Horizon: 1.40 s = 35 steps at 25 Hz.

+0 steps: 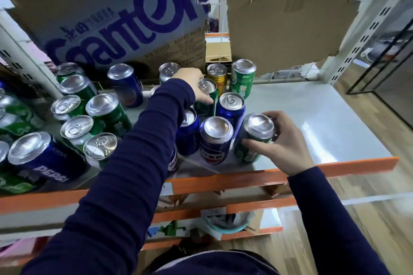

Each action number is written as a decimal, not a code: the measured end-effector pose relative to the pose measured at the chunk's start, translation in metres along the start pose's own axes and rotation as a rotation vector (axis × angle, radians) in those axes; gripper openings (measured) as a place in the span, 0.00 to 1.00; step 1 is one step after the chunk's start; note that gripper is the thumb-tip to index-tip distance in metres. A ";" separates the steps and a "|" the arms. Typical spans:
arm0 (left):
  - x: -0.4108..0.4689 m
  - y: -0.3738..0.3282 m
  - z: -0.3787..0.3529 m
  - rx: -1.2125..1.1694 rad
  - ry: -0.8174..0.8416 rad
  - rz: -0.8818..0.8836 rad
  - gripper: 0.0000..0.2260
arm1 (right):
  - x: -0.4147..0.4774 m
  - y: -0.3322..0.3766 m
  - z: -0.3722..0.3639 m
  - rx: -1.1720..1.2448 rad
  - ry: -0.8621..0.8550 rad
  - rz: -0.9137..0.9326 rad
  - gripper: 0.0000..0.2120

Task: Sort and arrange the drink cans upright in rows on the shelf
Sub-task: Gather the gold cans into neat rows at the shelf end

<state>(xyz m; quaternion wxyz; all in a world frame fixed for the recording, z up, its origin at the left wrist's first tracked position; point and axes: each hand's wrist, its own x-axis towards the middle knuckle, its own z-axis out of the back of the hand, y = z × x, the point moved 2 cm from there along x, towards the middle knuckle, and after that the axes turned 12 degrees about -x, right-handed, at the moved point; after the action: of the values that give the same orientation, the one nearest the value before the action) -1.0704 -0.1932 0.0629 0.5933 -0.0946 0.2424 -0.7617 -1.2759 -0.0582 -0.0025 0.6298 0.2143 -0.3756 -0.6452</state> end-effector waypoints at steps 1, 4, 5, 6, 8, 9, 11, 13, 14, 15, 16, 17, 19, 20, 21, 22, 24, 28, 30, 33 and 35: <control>0.000 0.001 0.000 -0.021 -0.012 0.006 0.32 | 0.001 0.001 0.003 0.018 -0.026 -0.008 0.28; -0.006 0.003 0.005 -0.077 -0.080 -0.011 0.31 | 0.010 0.012 0.018 0.052 -0.066 0.029 0.27; -0.010 0.005 0.009 -0.100 -0.126 -0.023 0.31 | 0.014 0.018 0.024 0.062 -0.085 0.060 0.27; -0.014 0.006 0.014 -0.143 -0.189 -0.037 0.30 | 0.018 0.026 0.029 0.074 -0.106 0.094 0.27; -0.024 0.007 0.022 -0.302 -0.335 -0.070 0.27 | 0.029 0.042 0.039 0.096 -0.151 0.161 0.27; -0.030 0.007 0.025 -0.405 -0.399 -0.092 0.26 | 0.034 0.051 0.043 0.102 -0.170 0.191 0.27; -0.041 0.008 0.029 -0.624 -0.506 -0.140 0.23 | 0.047 0.069 0.047 0.106 -0.193 0.242 0.25; -0.053 0.008 0.034 -0.777 -0.597 -0.190 0.22 | 0.059 0.086 0.045 0.120 -0.191 0.299 0.24; -0.060 0.009 0.037 -0.814 -0.640 -0.218 0.21 | 0.063 0.096 0.042 0.129 -0.179 0.328 0.24; -0.066 0.011 0.042 -0.840 -0.680 -0.243 0.21 | 0.067 0.105 0.037 0.138 -0.162 0.356 0.23; -0.074 0.013 0.048 -0.864 -0.712 -0.267 0.20 | 0.070 0.114 0.032 0.145 -0.145 0.377 0.23; -0.082 0.015 0.053 -0.881 -0.740 -0.280 0.19 | 0.071 0.122 0.026 0.152 -0.130 0.393 0.23; -0.101 0.027 0.066 -0.879 -0.810 -0.280 0.18 | 0.073 0.139 0.009 0.158 -0.093 0.424 0.24; -0.110 0.035 0.072 -0.868 -0.843 -0.272 0.17 | 0.072 0.149 -0.001 0.158 -0.072 0.441 0.24; -0.120 0.045 0.077 -0.854 -0.869 -0.265 0.17 | 0.071 0.160 -0.011 0.159 -0.048 0.459 0.24; -0.129 0.056 0.082 -0.831 -0.896 -0.258 0.17 | 0.068 0.171 -0.022 0.157 -0.025 0.478 0.24; -0.144 0.081 0.092 -0.772 -0.948 -0.254 0.17 | 0.063 0.193 -0.044 0.159 0.014 0.510 0.23; -0.175 0.145 0.123 -0.707 -1.000 -0.263 0.17 | 0.052 0.243 -0.097 0.141 0.042 0.542 0.22; -0.188 0.182 0.145 -0.681 -1.021 -0.264 0.17 | 0.049 0.268 -0.125 0.136 0.045 0.520 0.21; -0.202 0.241 0.178 -0.683 -1.010 -0.268 0.19 | 0.047 0.303 -0.170 0.115 0.031 0.476 0.21; -0.209 0.280 0.200 -0.706 -0.986 -0.280 0.18 | 0.045 0.325 -0.203 0.048 0.025 0.410 0.22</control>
<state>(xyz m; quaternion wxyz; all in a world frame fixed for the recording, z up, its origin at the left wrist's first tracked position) -0.6862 -0.0964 0.1310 0.4630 -0.6567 0.1625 -0.5727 -0.9172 -0.1207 0.1249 0.7471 0.1564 -0.4190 -0.4918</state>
